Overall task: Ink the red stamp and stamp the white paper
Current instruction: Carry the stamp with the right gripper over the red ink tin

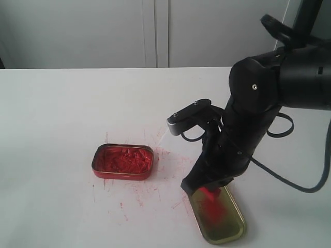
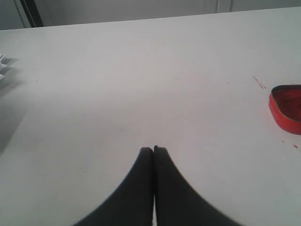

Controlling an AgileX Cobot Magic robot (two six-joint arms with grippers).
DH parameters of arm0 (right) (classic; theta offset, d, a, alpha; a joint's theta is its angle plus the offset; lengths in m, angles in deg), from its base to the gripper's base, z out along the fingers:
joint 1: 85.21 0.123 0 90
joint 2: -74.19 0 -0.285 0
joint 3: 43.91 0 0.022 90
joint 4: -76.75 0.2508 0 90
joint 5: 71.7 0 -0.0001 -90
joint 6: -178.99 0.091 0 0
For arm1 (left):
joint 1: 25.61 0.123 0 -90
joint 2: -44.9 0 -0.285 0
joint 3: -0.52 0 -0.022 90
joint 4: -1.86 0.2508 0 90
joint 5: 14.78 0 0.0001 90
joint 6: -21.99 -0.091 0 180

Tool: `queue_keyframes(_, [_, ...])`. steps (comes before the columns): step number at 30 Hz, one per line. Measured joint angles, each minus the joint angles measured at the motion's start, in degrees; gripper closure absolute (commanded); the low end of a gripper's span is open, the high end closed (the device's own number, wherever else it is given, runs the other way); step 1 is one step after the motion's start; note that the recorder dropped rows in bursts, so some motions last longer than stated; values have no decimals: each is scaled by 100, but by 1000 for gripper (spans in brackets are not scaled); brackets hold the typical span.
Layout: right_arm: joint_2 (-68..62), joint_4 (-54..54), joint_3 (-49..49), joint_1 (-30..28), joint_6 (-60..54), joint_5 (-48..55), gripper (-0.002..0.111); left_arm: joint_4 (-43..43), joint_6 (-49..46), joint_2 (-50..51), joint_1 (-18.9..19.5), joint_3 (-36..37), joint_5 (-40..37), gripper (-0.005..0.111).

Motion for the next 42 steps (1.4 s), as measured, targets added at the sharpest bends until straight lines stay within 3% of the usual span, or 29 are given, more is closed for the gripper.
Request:
queue_keyframes(28, [-213, 7, 1336, 24, 0, 428, 108, 0, 0, 0, 0, 0, 0, 107])
queue_keyframes(42, [-936, -4, 2393, 619, 164, 527, 108, 0, 0, 0, 0, 0, 0, 107])
